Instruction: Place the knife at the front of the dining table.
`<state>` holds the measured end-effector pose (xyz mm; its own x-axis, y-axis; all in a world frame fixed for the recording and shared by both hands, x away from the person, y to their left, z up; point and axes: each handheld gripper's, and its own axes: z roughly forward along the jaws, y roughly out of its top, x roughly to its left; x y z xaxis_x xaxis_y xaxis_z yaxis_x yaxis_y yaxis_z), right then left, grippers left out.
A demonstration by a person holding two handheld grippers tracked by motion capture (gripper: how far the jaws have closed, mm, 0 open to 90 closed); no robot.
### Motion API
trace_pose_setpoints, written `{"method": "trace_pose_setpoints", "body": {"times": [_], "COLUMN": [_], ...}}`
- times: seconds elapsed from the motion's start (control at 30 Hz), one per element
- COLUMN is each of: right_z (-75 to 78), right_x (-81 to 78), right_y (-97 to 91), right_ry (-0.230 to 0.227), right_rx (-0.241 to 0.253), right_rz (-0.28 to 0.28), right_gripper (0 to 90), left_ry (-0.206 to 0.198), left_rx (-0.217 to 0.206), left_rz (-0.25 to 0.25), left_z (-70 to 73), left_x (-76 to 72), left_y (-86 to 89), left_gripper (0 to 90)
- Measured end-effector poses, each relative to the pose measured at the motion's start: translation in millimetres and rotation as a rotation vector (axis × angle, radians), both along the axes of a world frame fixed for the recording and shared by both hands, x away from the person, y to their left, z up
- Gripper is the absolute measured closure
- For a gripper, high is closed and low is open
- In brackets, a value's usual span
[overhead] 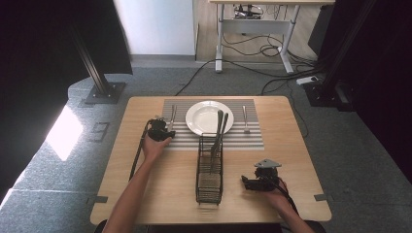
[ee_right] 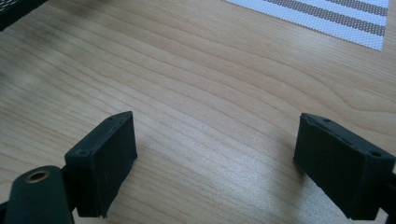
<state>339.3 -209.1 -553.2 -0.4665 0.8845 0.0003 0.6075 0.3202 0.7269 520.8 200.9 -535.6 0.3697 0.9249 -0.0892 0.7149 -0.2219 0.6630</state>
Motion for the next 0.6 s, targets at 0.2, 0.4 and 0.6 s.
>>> {"method": "trace_pose_setpoints", "body": {"times": [0.2, 0.4, 0.6], "right_z": [0.0, 0.0, 0.1], "right_x": [0.0, -0.2, 0.5], "right_y": [0.0, -0.6, -1.0], "right_ry": [0.000, 0.001, 0.004], "right_rx": [0.000, 0.001, 0.001], "right_rz": [0.000, 0.003, 0.010], "right_gripper": [13.1, 12.9, 12.6], "left_ry": [0.004, -0.084, -0.131], "left_rx": [-0.028, -0.066, -0.075], "left_rz": [0.003, 0.002, 0.002], "left_z": [0.5, 18.8, 31.9], "left_x": [0.6, -8.3, -28.1], "left_y": [2.2, 8.2, 15.6], "left_gripper": [52.7, 44.6, 40.2]}}
